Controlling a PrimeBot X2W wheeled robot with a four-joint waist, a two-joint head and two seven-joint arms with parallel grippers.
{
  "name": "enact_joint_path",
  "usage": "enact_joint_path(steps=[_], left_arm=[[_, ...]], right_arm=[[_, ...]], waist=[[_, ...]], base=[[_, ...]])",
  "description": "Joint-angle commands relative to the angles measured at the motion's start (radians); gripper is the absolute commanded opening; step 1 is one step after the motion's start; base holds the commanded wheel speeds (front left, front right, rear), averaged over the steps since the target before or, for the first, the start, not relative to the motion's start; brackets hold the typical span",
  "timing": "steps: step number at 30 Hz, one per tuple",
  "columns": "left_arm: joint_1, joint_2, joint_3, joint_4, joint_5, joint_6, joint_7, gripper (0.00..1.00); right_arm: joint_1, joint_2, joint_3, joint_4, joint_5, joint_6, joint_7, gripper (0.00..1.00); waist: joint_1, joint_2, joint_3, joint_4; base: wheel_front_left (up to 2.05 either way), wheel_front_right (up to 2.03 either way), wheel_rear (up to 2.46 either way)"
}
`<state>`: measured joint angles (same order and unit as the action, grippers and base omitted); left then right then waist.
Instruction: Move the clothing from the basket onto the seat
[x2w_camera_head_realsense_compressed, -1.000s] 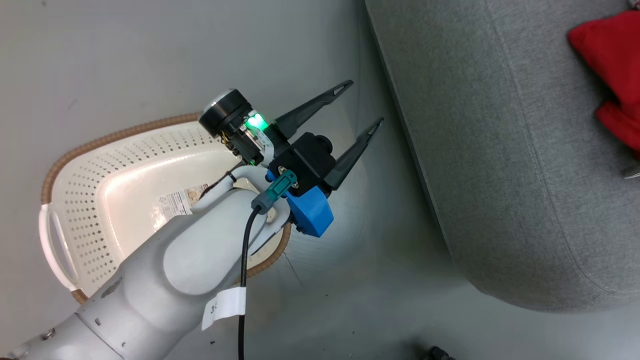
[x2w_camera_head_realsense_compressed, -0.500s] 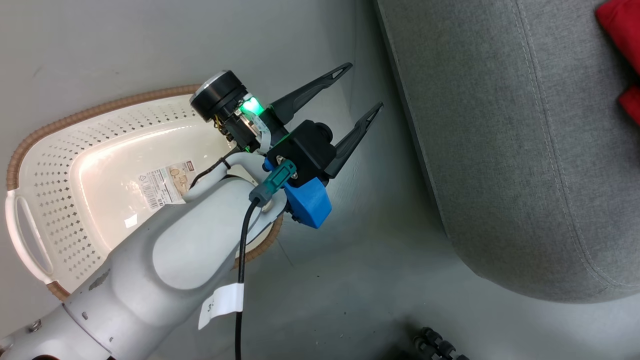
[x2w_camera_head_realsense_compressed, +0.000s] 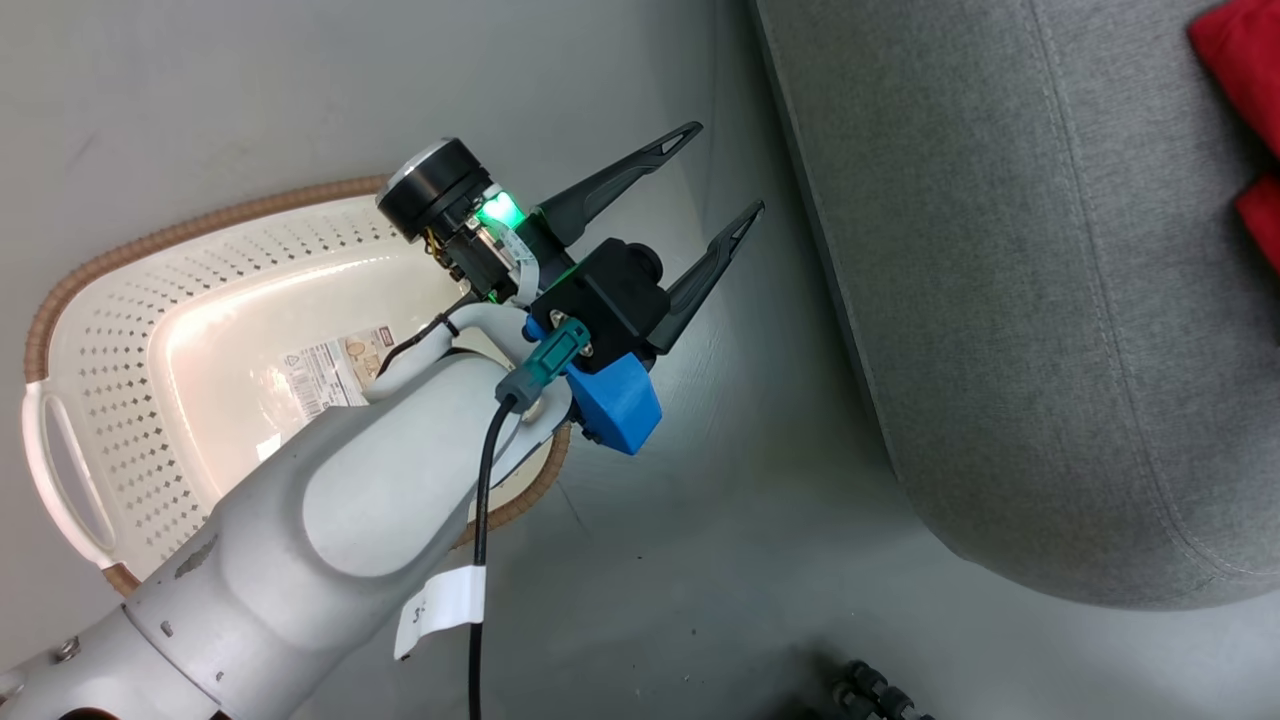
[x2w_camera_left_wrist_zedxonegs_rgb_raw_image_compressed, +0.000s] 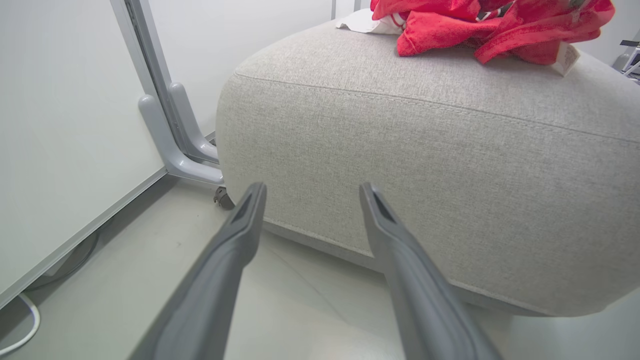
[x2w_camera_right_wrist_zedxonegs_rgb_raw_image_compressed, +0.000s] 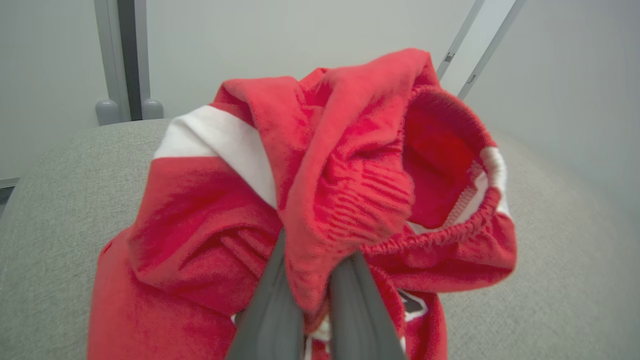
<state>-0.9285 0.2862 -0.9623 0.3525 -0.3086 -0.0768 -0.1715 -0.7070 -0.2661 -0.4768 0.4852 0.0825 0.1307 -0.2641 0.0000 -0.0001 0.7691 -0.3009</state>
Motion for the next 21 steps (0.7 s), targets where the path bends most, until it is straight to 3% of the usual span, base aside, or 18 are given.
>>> enact_joint_path(steps=[1,13,21], left_arm=[[0.001,0.003,-0.002,0.005,-0.008,0.004,-0.010,1.00],[0.092,-0.034,0.008,0.070,-0.059,0.020,-0.076,1.00],[0.196,-0.048,0.102,0.073,-0.110,0.061,-0.095,1.00]], right_arm=[[0.029,0.007,0.001,-0.003,0.003,0.000,-0.001,1.00],[0.241,0.043,0.074,-0.182,-0.046,0.000,-0.001,1.00],[0.343,0.041,0.169,-0.319,-0.050,0.000,-0.001,1.00]], waist=[[0.0000,0.0001,-0.016,-0.003],[0.0000,0.0001,-0.214,-0.009],[0.0000,0.0001,-0.359,0.034]], base=[[0.00,0.00,0.00],[0.00,0.00,0.00],[0.00,0.00,0.00]])
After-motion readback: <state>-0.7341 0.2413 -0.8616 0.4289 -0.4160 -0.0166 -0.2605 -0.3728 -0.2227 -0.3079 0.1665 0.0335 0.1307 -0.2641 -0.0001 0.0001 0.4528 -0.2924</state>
